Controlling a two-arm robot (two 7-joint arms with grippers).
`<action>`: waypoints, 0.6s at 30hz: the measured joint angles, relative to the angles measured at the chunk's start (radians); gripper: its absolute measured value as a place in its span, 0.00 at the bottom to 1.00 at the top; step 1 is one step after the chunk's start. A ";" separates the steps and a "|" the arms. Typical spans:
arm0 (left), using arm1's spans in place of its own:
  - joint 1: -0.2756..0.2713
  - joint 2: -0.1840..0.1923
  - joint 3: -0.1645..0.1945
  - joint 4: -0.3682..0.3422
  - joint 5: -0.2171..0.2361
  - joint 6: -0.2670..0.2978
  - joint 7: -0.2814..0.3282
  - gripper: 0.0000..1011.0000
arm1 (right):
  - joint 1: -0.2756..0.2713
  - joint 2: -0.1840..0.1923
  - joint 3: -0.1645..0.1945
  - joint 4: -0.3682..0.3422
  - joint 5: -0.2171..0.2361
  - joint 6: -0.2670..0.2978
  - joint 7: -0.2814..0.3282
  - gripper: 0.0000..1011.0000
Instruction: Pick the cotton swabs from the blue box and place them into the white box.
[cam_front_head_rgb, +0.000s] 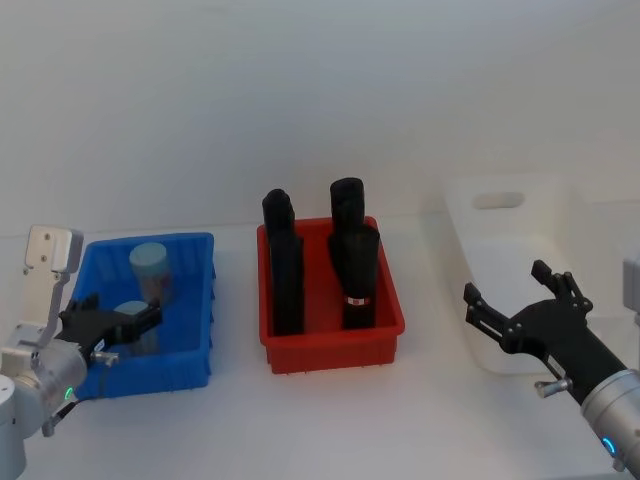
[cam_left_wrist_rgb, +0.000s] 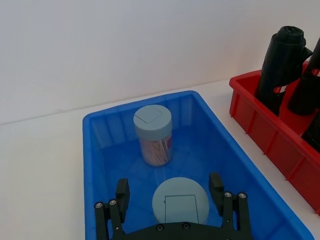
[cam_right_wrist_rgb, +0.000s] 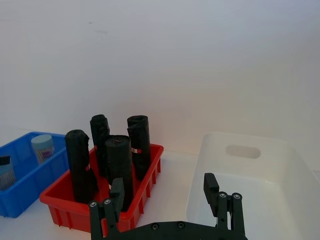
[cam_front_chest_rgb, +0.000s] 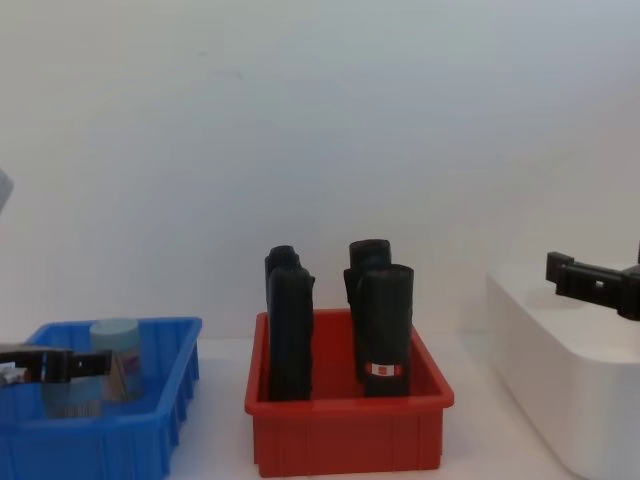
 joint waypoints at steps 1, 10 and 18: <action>-0.001 0.000 -0.002 0.005 -0.006 0.000 -0.004 0.99 | 0.000 0.000 0.000 0.000 0.000 0.000 0.000 0.99; -0.007 -0.002 -0.010 0.028 -0.033 -0.003 -0.021 0.99 | 0.000 0.000 0.000 0.000 0.000 0.000 0.000 0.99; -0.008 -0.004 -0.016 0.044 -0.061 -0.004 -0.038 0.99 | 0.000 0.000 0.000 0.000 0.000 0.000 0.000 0.99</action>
